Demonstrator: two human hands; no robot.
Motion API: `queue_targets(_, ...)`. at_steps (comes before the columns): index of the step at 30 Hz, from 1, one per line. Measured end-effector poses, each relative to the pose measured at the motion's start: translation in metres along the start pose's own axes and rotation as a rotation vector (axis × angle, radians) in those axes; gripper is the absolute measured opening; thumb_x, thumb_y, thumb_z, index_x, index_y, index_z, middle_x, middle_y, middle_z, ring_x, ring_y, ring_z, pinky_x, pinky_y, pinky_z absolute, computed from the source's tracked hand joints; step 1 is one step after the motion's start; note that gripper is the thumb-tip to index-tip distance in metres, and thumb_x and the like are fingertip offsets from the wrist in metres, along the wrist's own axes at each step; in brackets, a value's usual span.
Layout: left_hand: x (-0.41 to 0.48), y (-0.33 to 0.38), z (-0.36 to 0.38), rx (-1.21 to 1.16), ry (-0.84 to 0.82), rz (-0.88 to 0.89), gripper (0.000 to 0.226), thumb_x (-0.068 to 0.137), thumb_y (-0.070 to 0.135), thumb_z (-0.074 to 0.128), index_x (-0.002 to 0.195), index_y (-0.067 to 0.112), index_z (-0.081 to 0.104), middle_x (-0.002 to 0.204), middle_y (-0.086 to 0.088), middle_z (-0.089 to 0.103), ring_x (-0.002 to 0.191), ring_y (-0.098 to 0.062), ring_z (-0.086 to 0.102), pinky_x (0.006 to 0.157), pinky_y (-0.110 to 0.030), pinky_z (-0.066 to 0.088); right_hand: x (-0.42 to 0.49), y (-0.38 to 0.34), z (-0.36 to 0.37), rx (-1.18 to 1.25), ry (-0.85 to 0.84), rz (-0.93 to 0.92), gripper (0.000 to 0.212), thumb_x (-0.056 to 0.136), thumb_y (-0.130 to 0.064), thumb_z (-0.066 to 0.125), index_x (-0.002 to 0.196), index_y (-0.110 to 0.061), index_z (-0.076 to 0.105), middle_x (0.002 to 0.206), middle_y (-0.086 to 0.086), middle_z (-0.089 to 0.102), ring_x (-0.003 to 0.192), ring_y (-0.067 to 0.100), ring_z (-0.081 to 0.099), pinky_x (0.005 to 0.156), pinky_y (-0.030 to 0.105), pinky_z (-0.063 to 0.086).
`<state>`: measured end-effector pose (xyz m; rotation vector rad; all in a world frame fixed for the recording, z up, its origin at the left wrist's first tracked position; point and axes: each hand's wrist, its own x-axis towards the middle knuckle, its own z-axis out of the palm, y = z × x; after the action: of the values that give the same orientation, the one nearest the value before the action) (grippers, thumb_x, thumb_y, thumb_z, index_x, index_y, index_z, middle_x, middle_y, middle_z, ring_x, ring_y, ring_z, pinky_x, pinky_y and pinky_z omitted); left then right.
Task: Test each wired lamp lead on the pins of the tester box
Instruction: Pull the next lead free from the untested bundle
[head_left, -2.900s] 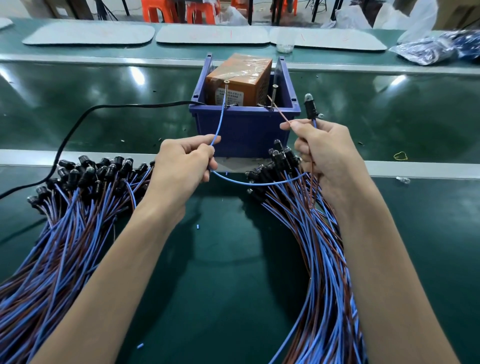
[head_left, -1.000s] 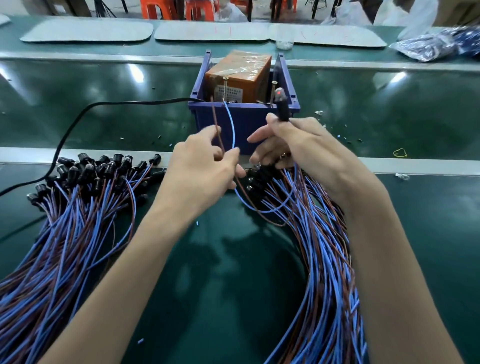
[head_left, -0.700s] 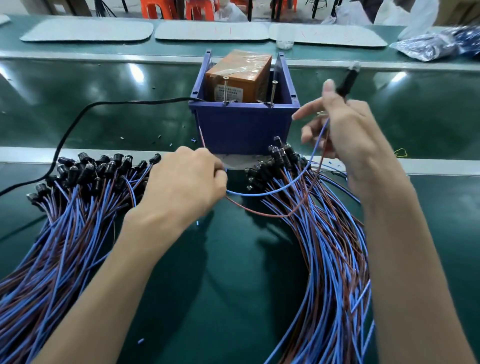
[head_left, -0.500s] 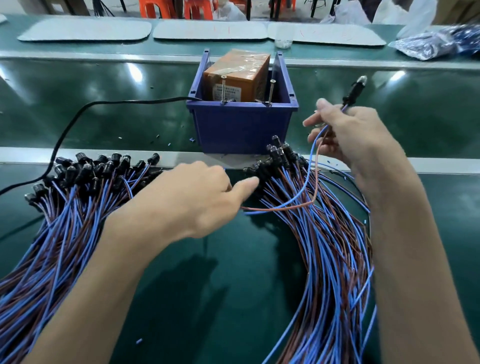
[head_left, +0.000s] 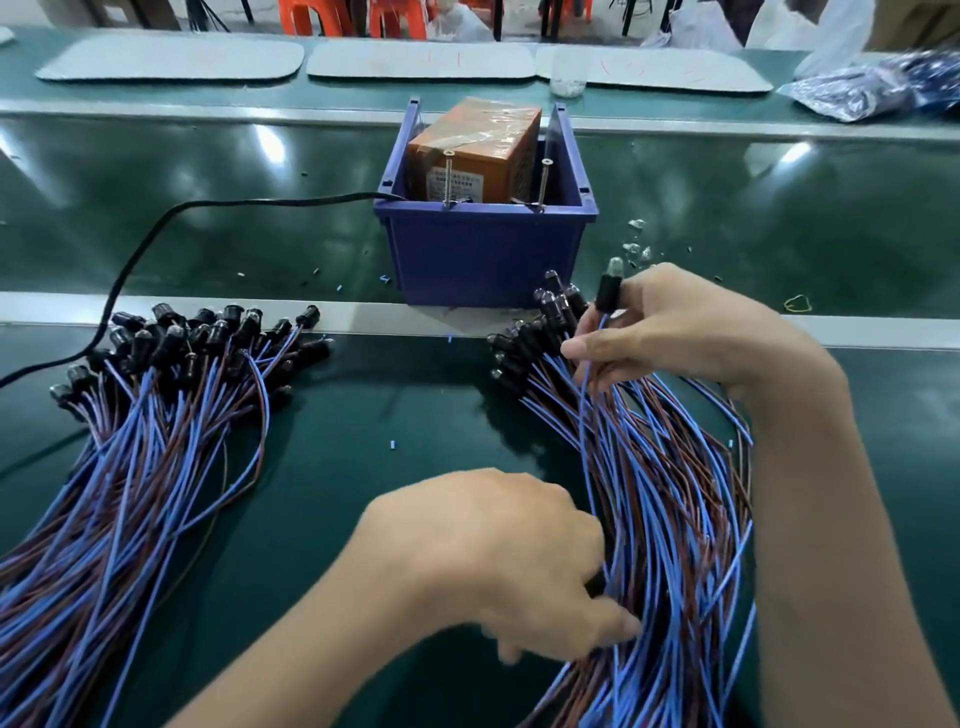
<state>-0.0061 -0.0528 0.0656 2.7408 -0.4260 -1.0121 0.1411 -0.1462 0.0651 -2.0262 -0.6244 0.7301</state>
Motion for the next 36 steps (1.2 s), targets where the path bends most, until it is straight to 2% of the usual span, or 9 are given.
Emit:
queue_targets(6, 0.008, -0.009, -0.004, -0.107, -0.102, 0.114, 0.044, 0.094, 0.054, 0.044, 0.098, 0.018, 0.068, 0.071, 0.007, 0.071, 0.076, -0.009, 0.063, 0.073, -0.026, 0.051, 0.002, 0.001, 0.002, -0.453, 0.061, 0.056, 0.029, 0.069, -0.036, 0.083, 0.058, -0.014, 0.067, 0.049, -0.005, 0.066, 0.047, 0.001, 0.063, 0.059, 0.021, 0.044)
queue_targets(8, 0.0, -0.034, -0.011, -0.157, 0.031, -0.094, 0.05, 0.09, 0.062, 0.043, 0.089, 0.018, 0.067, 0.066, 0.011, 0.071, 0.071, -0.005, 0.062, 0.072, -0.023, 0.05, 0.001, -0.001, 0.004, -0.538, 0.121, 0.08, 0.032, 0.062, -0.043, 0.085, 0.057, -0.018, 0.066, 0.05, -0.005, 0.065, 0.055, 0.005, 0.064, 0.059, 0.023, 0.043)
queue_targets(12, -0.036, -0.122, -0.016, -0.07, 0.485, -0.834, 0.058, 0.077, 0.073, 0.054, 0.063, 0.017, 0.056, 0.063, 0.005, 0.066, 0.072, -0.02, 0.057, 0.071, -0.03, 0.046, -0.001, -0.007, 0.005, -0.584, 0.243, 0.096, 0.04, 0.053, -0.055, 0.085, 0.061, -0.021, 0.065, 0.063, -0.003, 0.061, 0.068, 0.016, 0.056, 0.063, 0.029, 0.041)
queue_targets(15, -0.062, -0.165, -0.011, -0.181, 0.385, -1.034, 0.062, 0.065, 0.073, 0.067, 0.047, 0.014, 0.068, 0.042, 0.009, 0.062, 0.064, -0.019, 0.059, 0.071, -0.029, 0.049, -0.002, -0.011, 0.005, -0.55, 0.298, 0.085, 0.049, 0.059, -0.067, 0.075, 0.066, -0.02, 0.064, 0.066, -0.005, 0.061, 0.07, 0.013, 0.057, 0.063, 0.029, 0.04)
queue_targets(22, -0.054, -0.181, 0.004, -0.255, 0.344, -1.036, 0.024, 0.068, 0.034, 0.083, 0.055, 0.016, 0.074, 0.052, 0.003, 0.068, 0.074, -0.021, 0.066, 0.081, -0.036, 0.054, -0.003, -0.014, 0.008, -0.439, 0.403, -0.017, 0.046, 0.075, -0.065, 0.065, 0.068, -0.019, 0.066, 0.068, -0.005, 0.059, 0.071, 0.014, 0.055, 0.068, 0.03, 0.041)
queue_targets(27, -0.065, -0.168, -0.007, -0.208, 0.539, -0.991, 0.021, 0.065, 0.036, 0.076, 0.046, 0.037, 0.068, 0.046, 0.003, 0.064, 0.061, -0.021, 0.064, 0.057, -0.026, 0.051, -0.001, -0.022, 0.013, -0.311, 0.531, -0.144, 0.041, 0.082, -0.055, 0.065, 0.065, -0.018, 0.068, 0.052, -0.008, 0.056, 0.054, 0.004, 0.048, 0.061, 0.021, 0.039)
queue_targets(29, -0.07, -0.151, -0.016, -0.202, 0.691, -0.921, 0.017, 0.063, 0.041, 0.073, 0.05, 0.049, 0.066, 0.043, 0.01, 0.061, 0.059, -0.017, 0.062, 0.05, -0.021, 0.041, -0.002, -0.03, 0.019, -0.153, 0.463, -0.187, 0.041, 0.083, -0.053, 0.065, 0.066, -0.017, 0.071, 0.045, -0.013, 0.056, 0.046, -0.002, 0.047, 0.055, 0.011, 0.036)
queue_targets(33, -0.069, -0.11, -0.031, -0.311, 0.922, -0.718, 0.017, 0.054, 0.048, 0.058, 0.061, 0.062, 0.06, 0.043, 0.014, 0.06, 0.059, -0.011, 0.061, 0.052, -0.02, 0.038, -0.001, -0.04, 0.037, 0.041, 0.121, -0.178, 0.047, 0.088, -0.057, 0.056, 0.078, -0.015, 0.075, 0.055, -0.008, 0.063, 0.048, -0.003, 0.049, 0.062, 0.017, 0.037)
queue_targets(36, -0.058, -0.078, -0.034, -0.409, 1.02, -0.586, 0.016, 0.061, 0.045, 0.058, 0.064, 0.035, 0.07, 0.046, 0.018, 0.061, 0.051, 0.005, 0.054, 0.052, -0.02, 0.038, 0.001, -0.042, 0.052, 0.037, -0.041, -0.148, 0.049, 0.091, -0.056, 0.05, 0.081, -0.015, 0.075, 0.062, -0.006, 0.067, 0.051, -0.001, 0.05, 0.053, 0.01, 0.037)
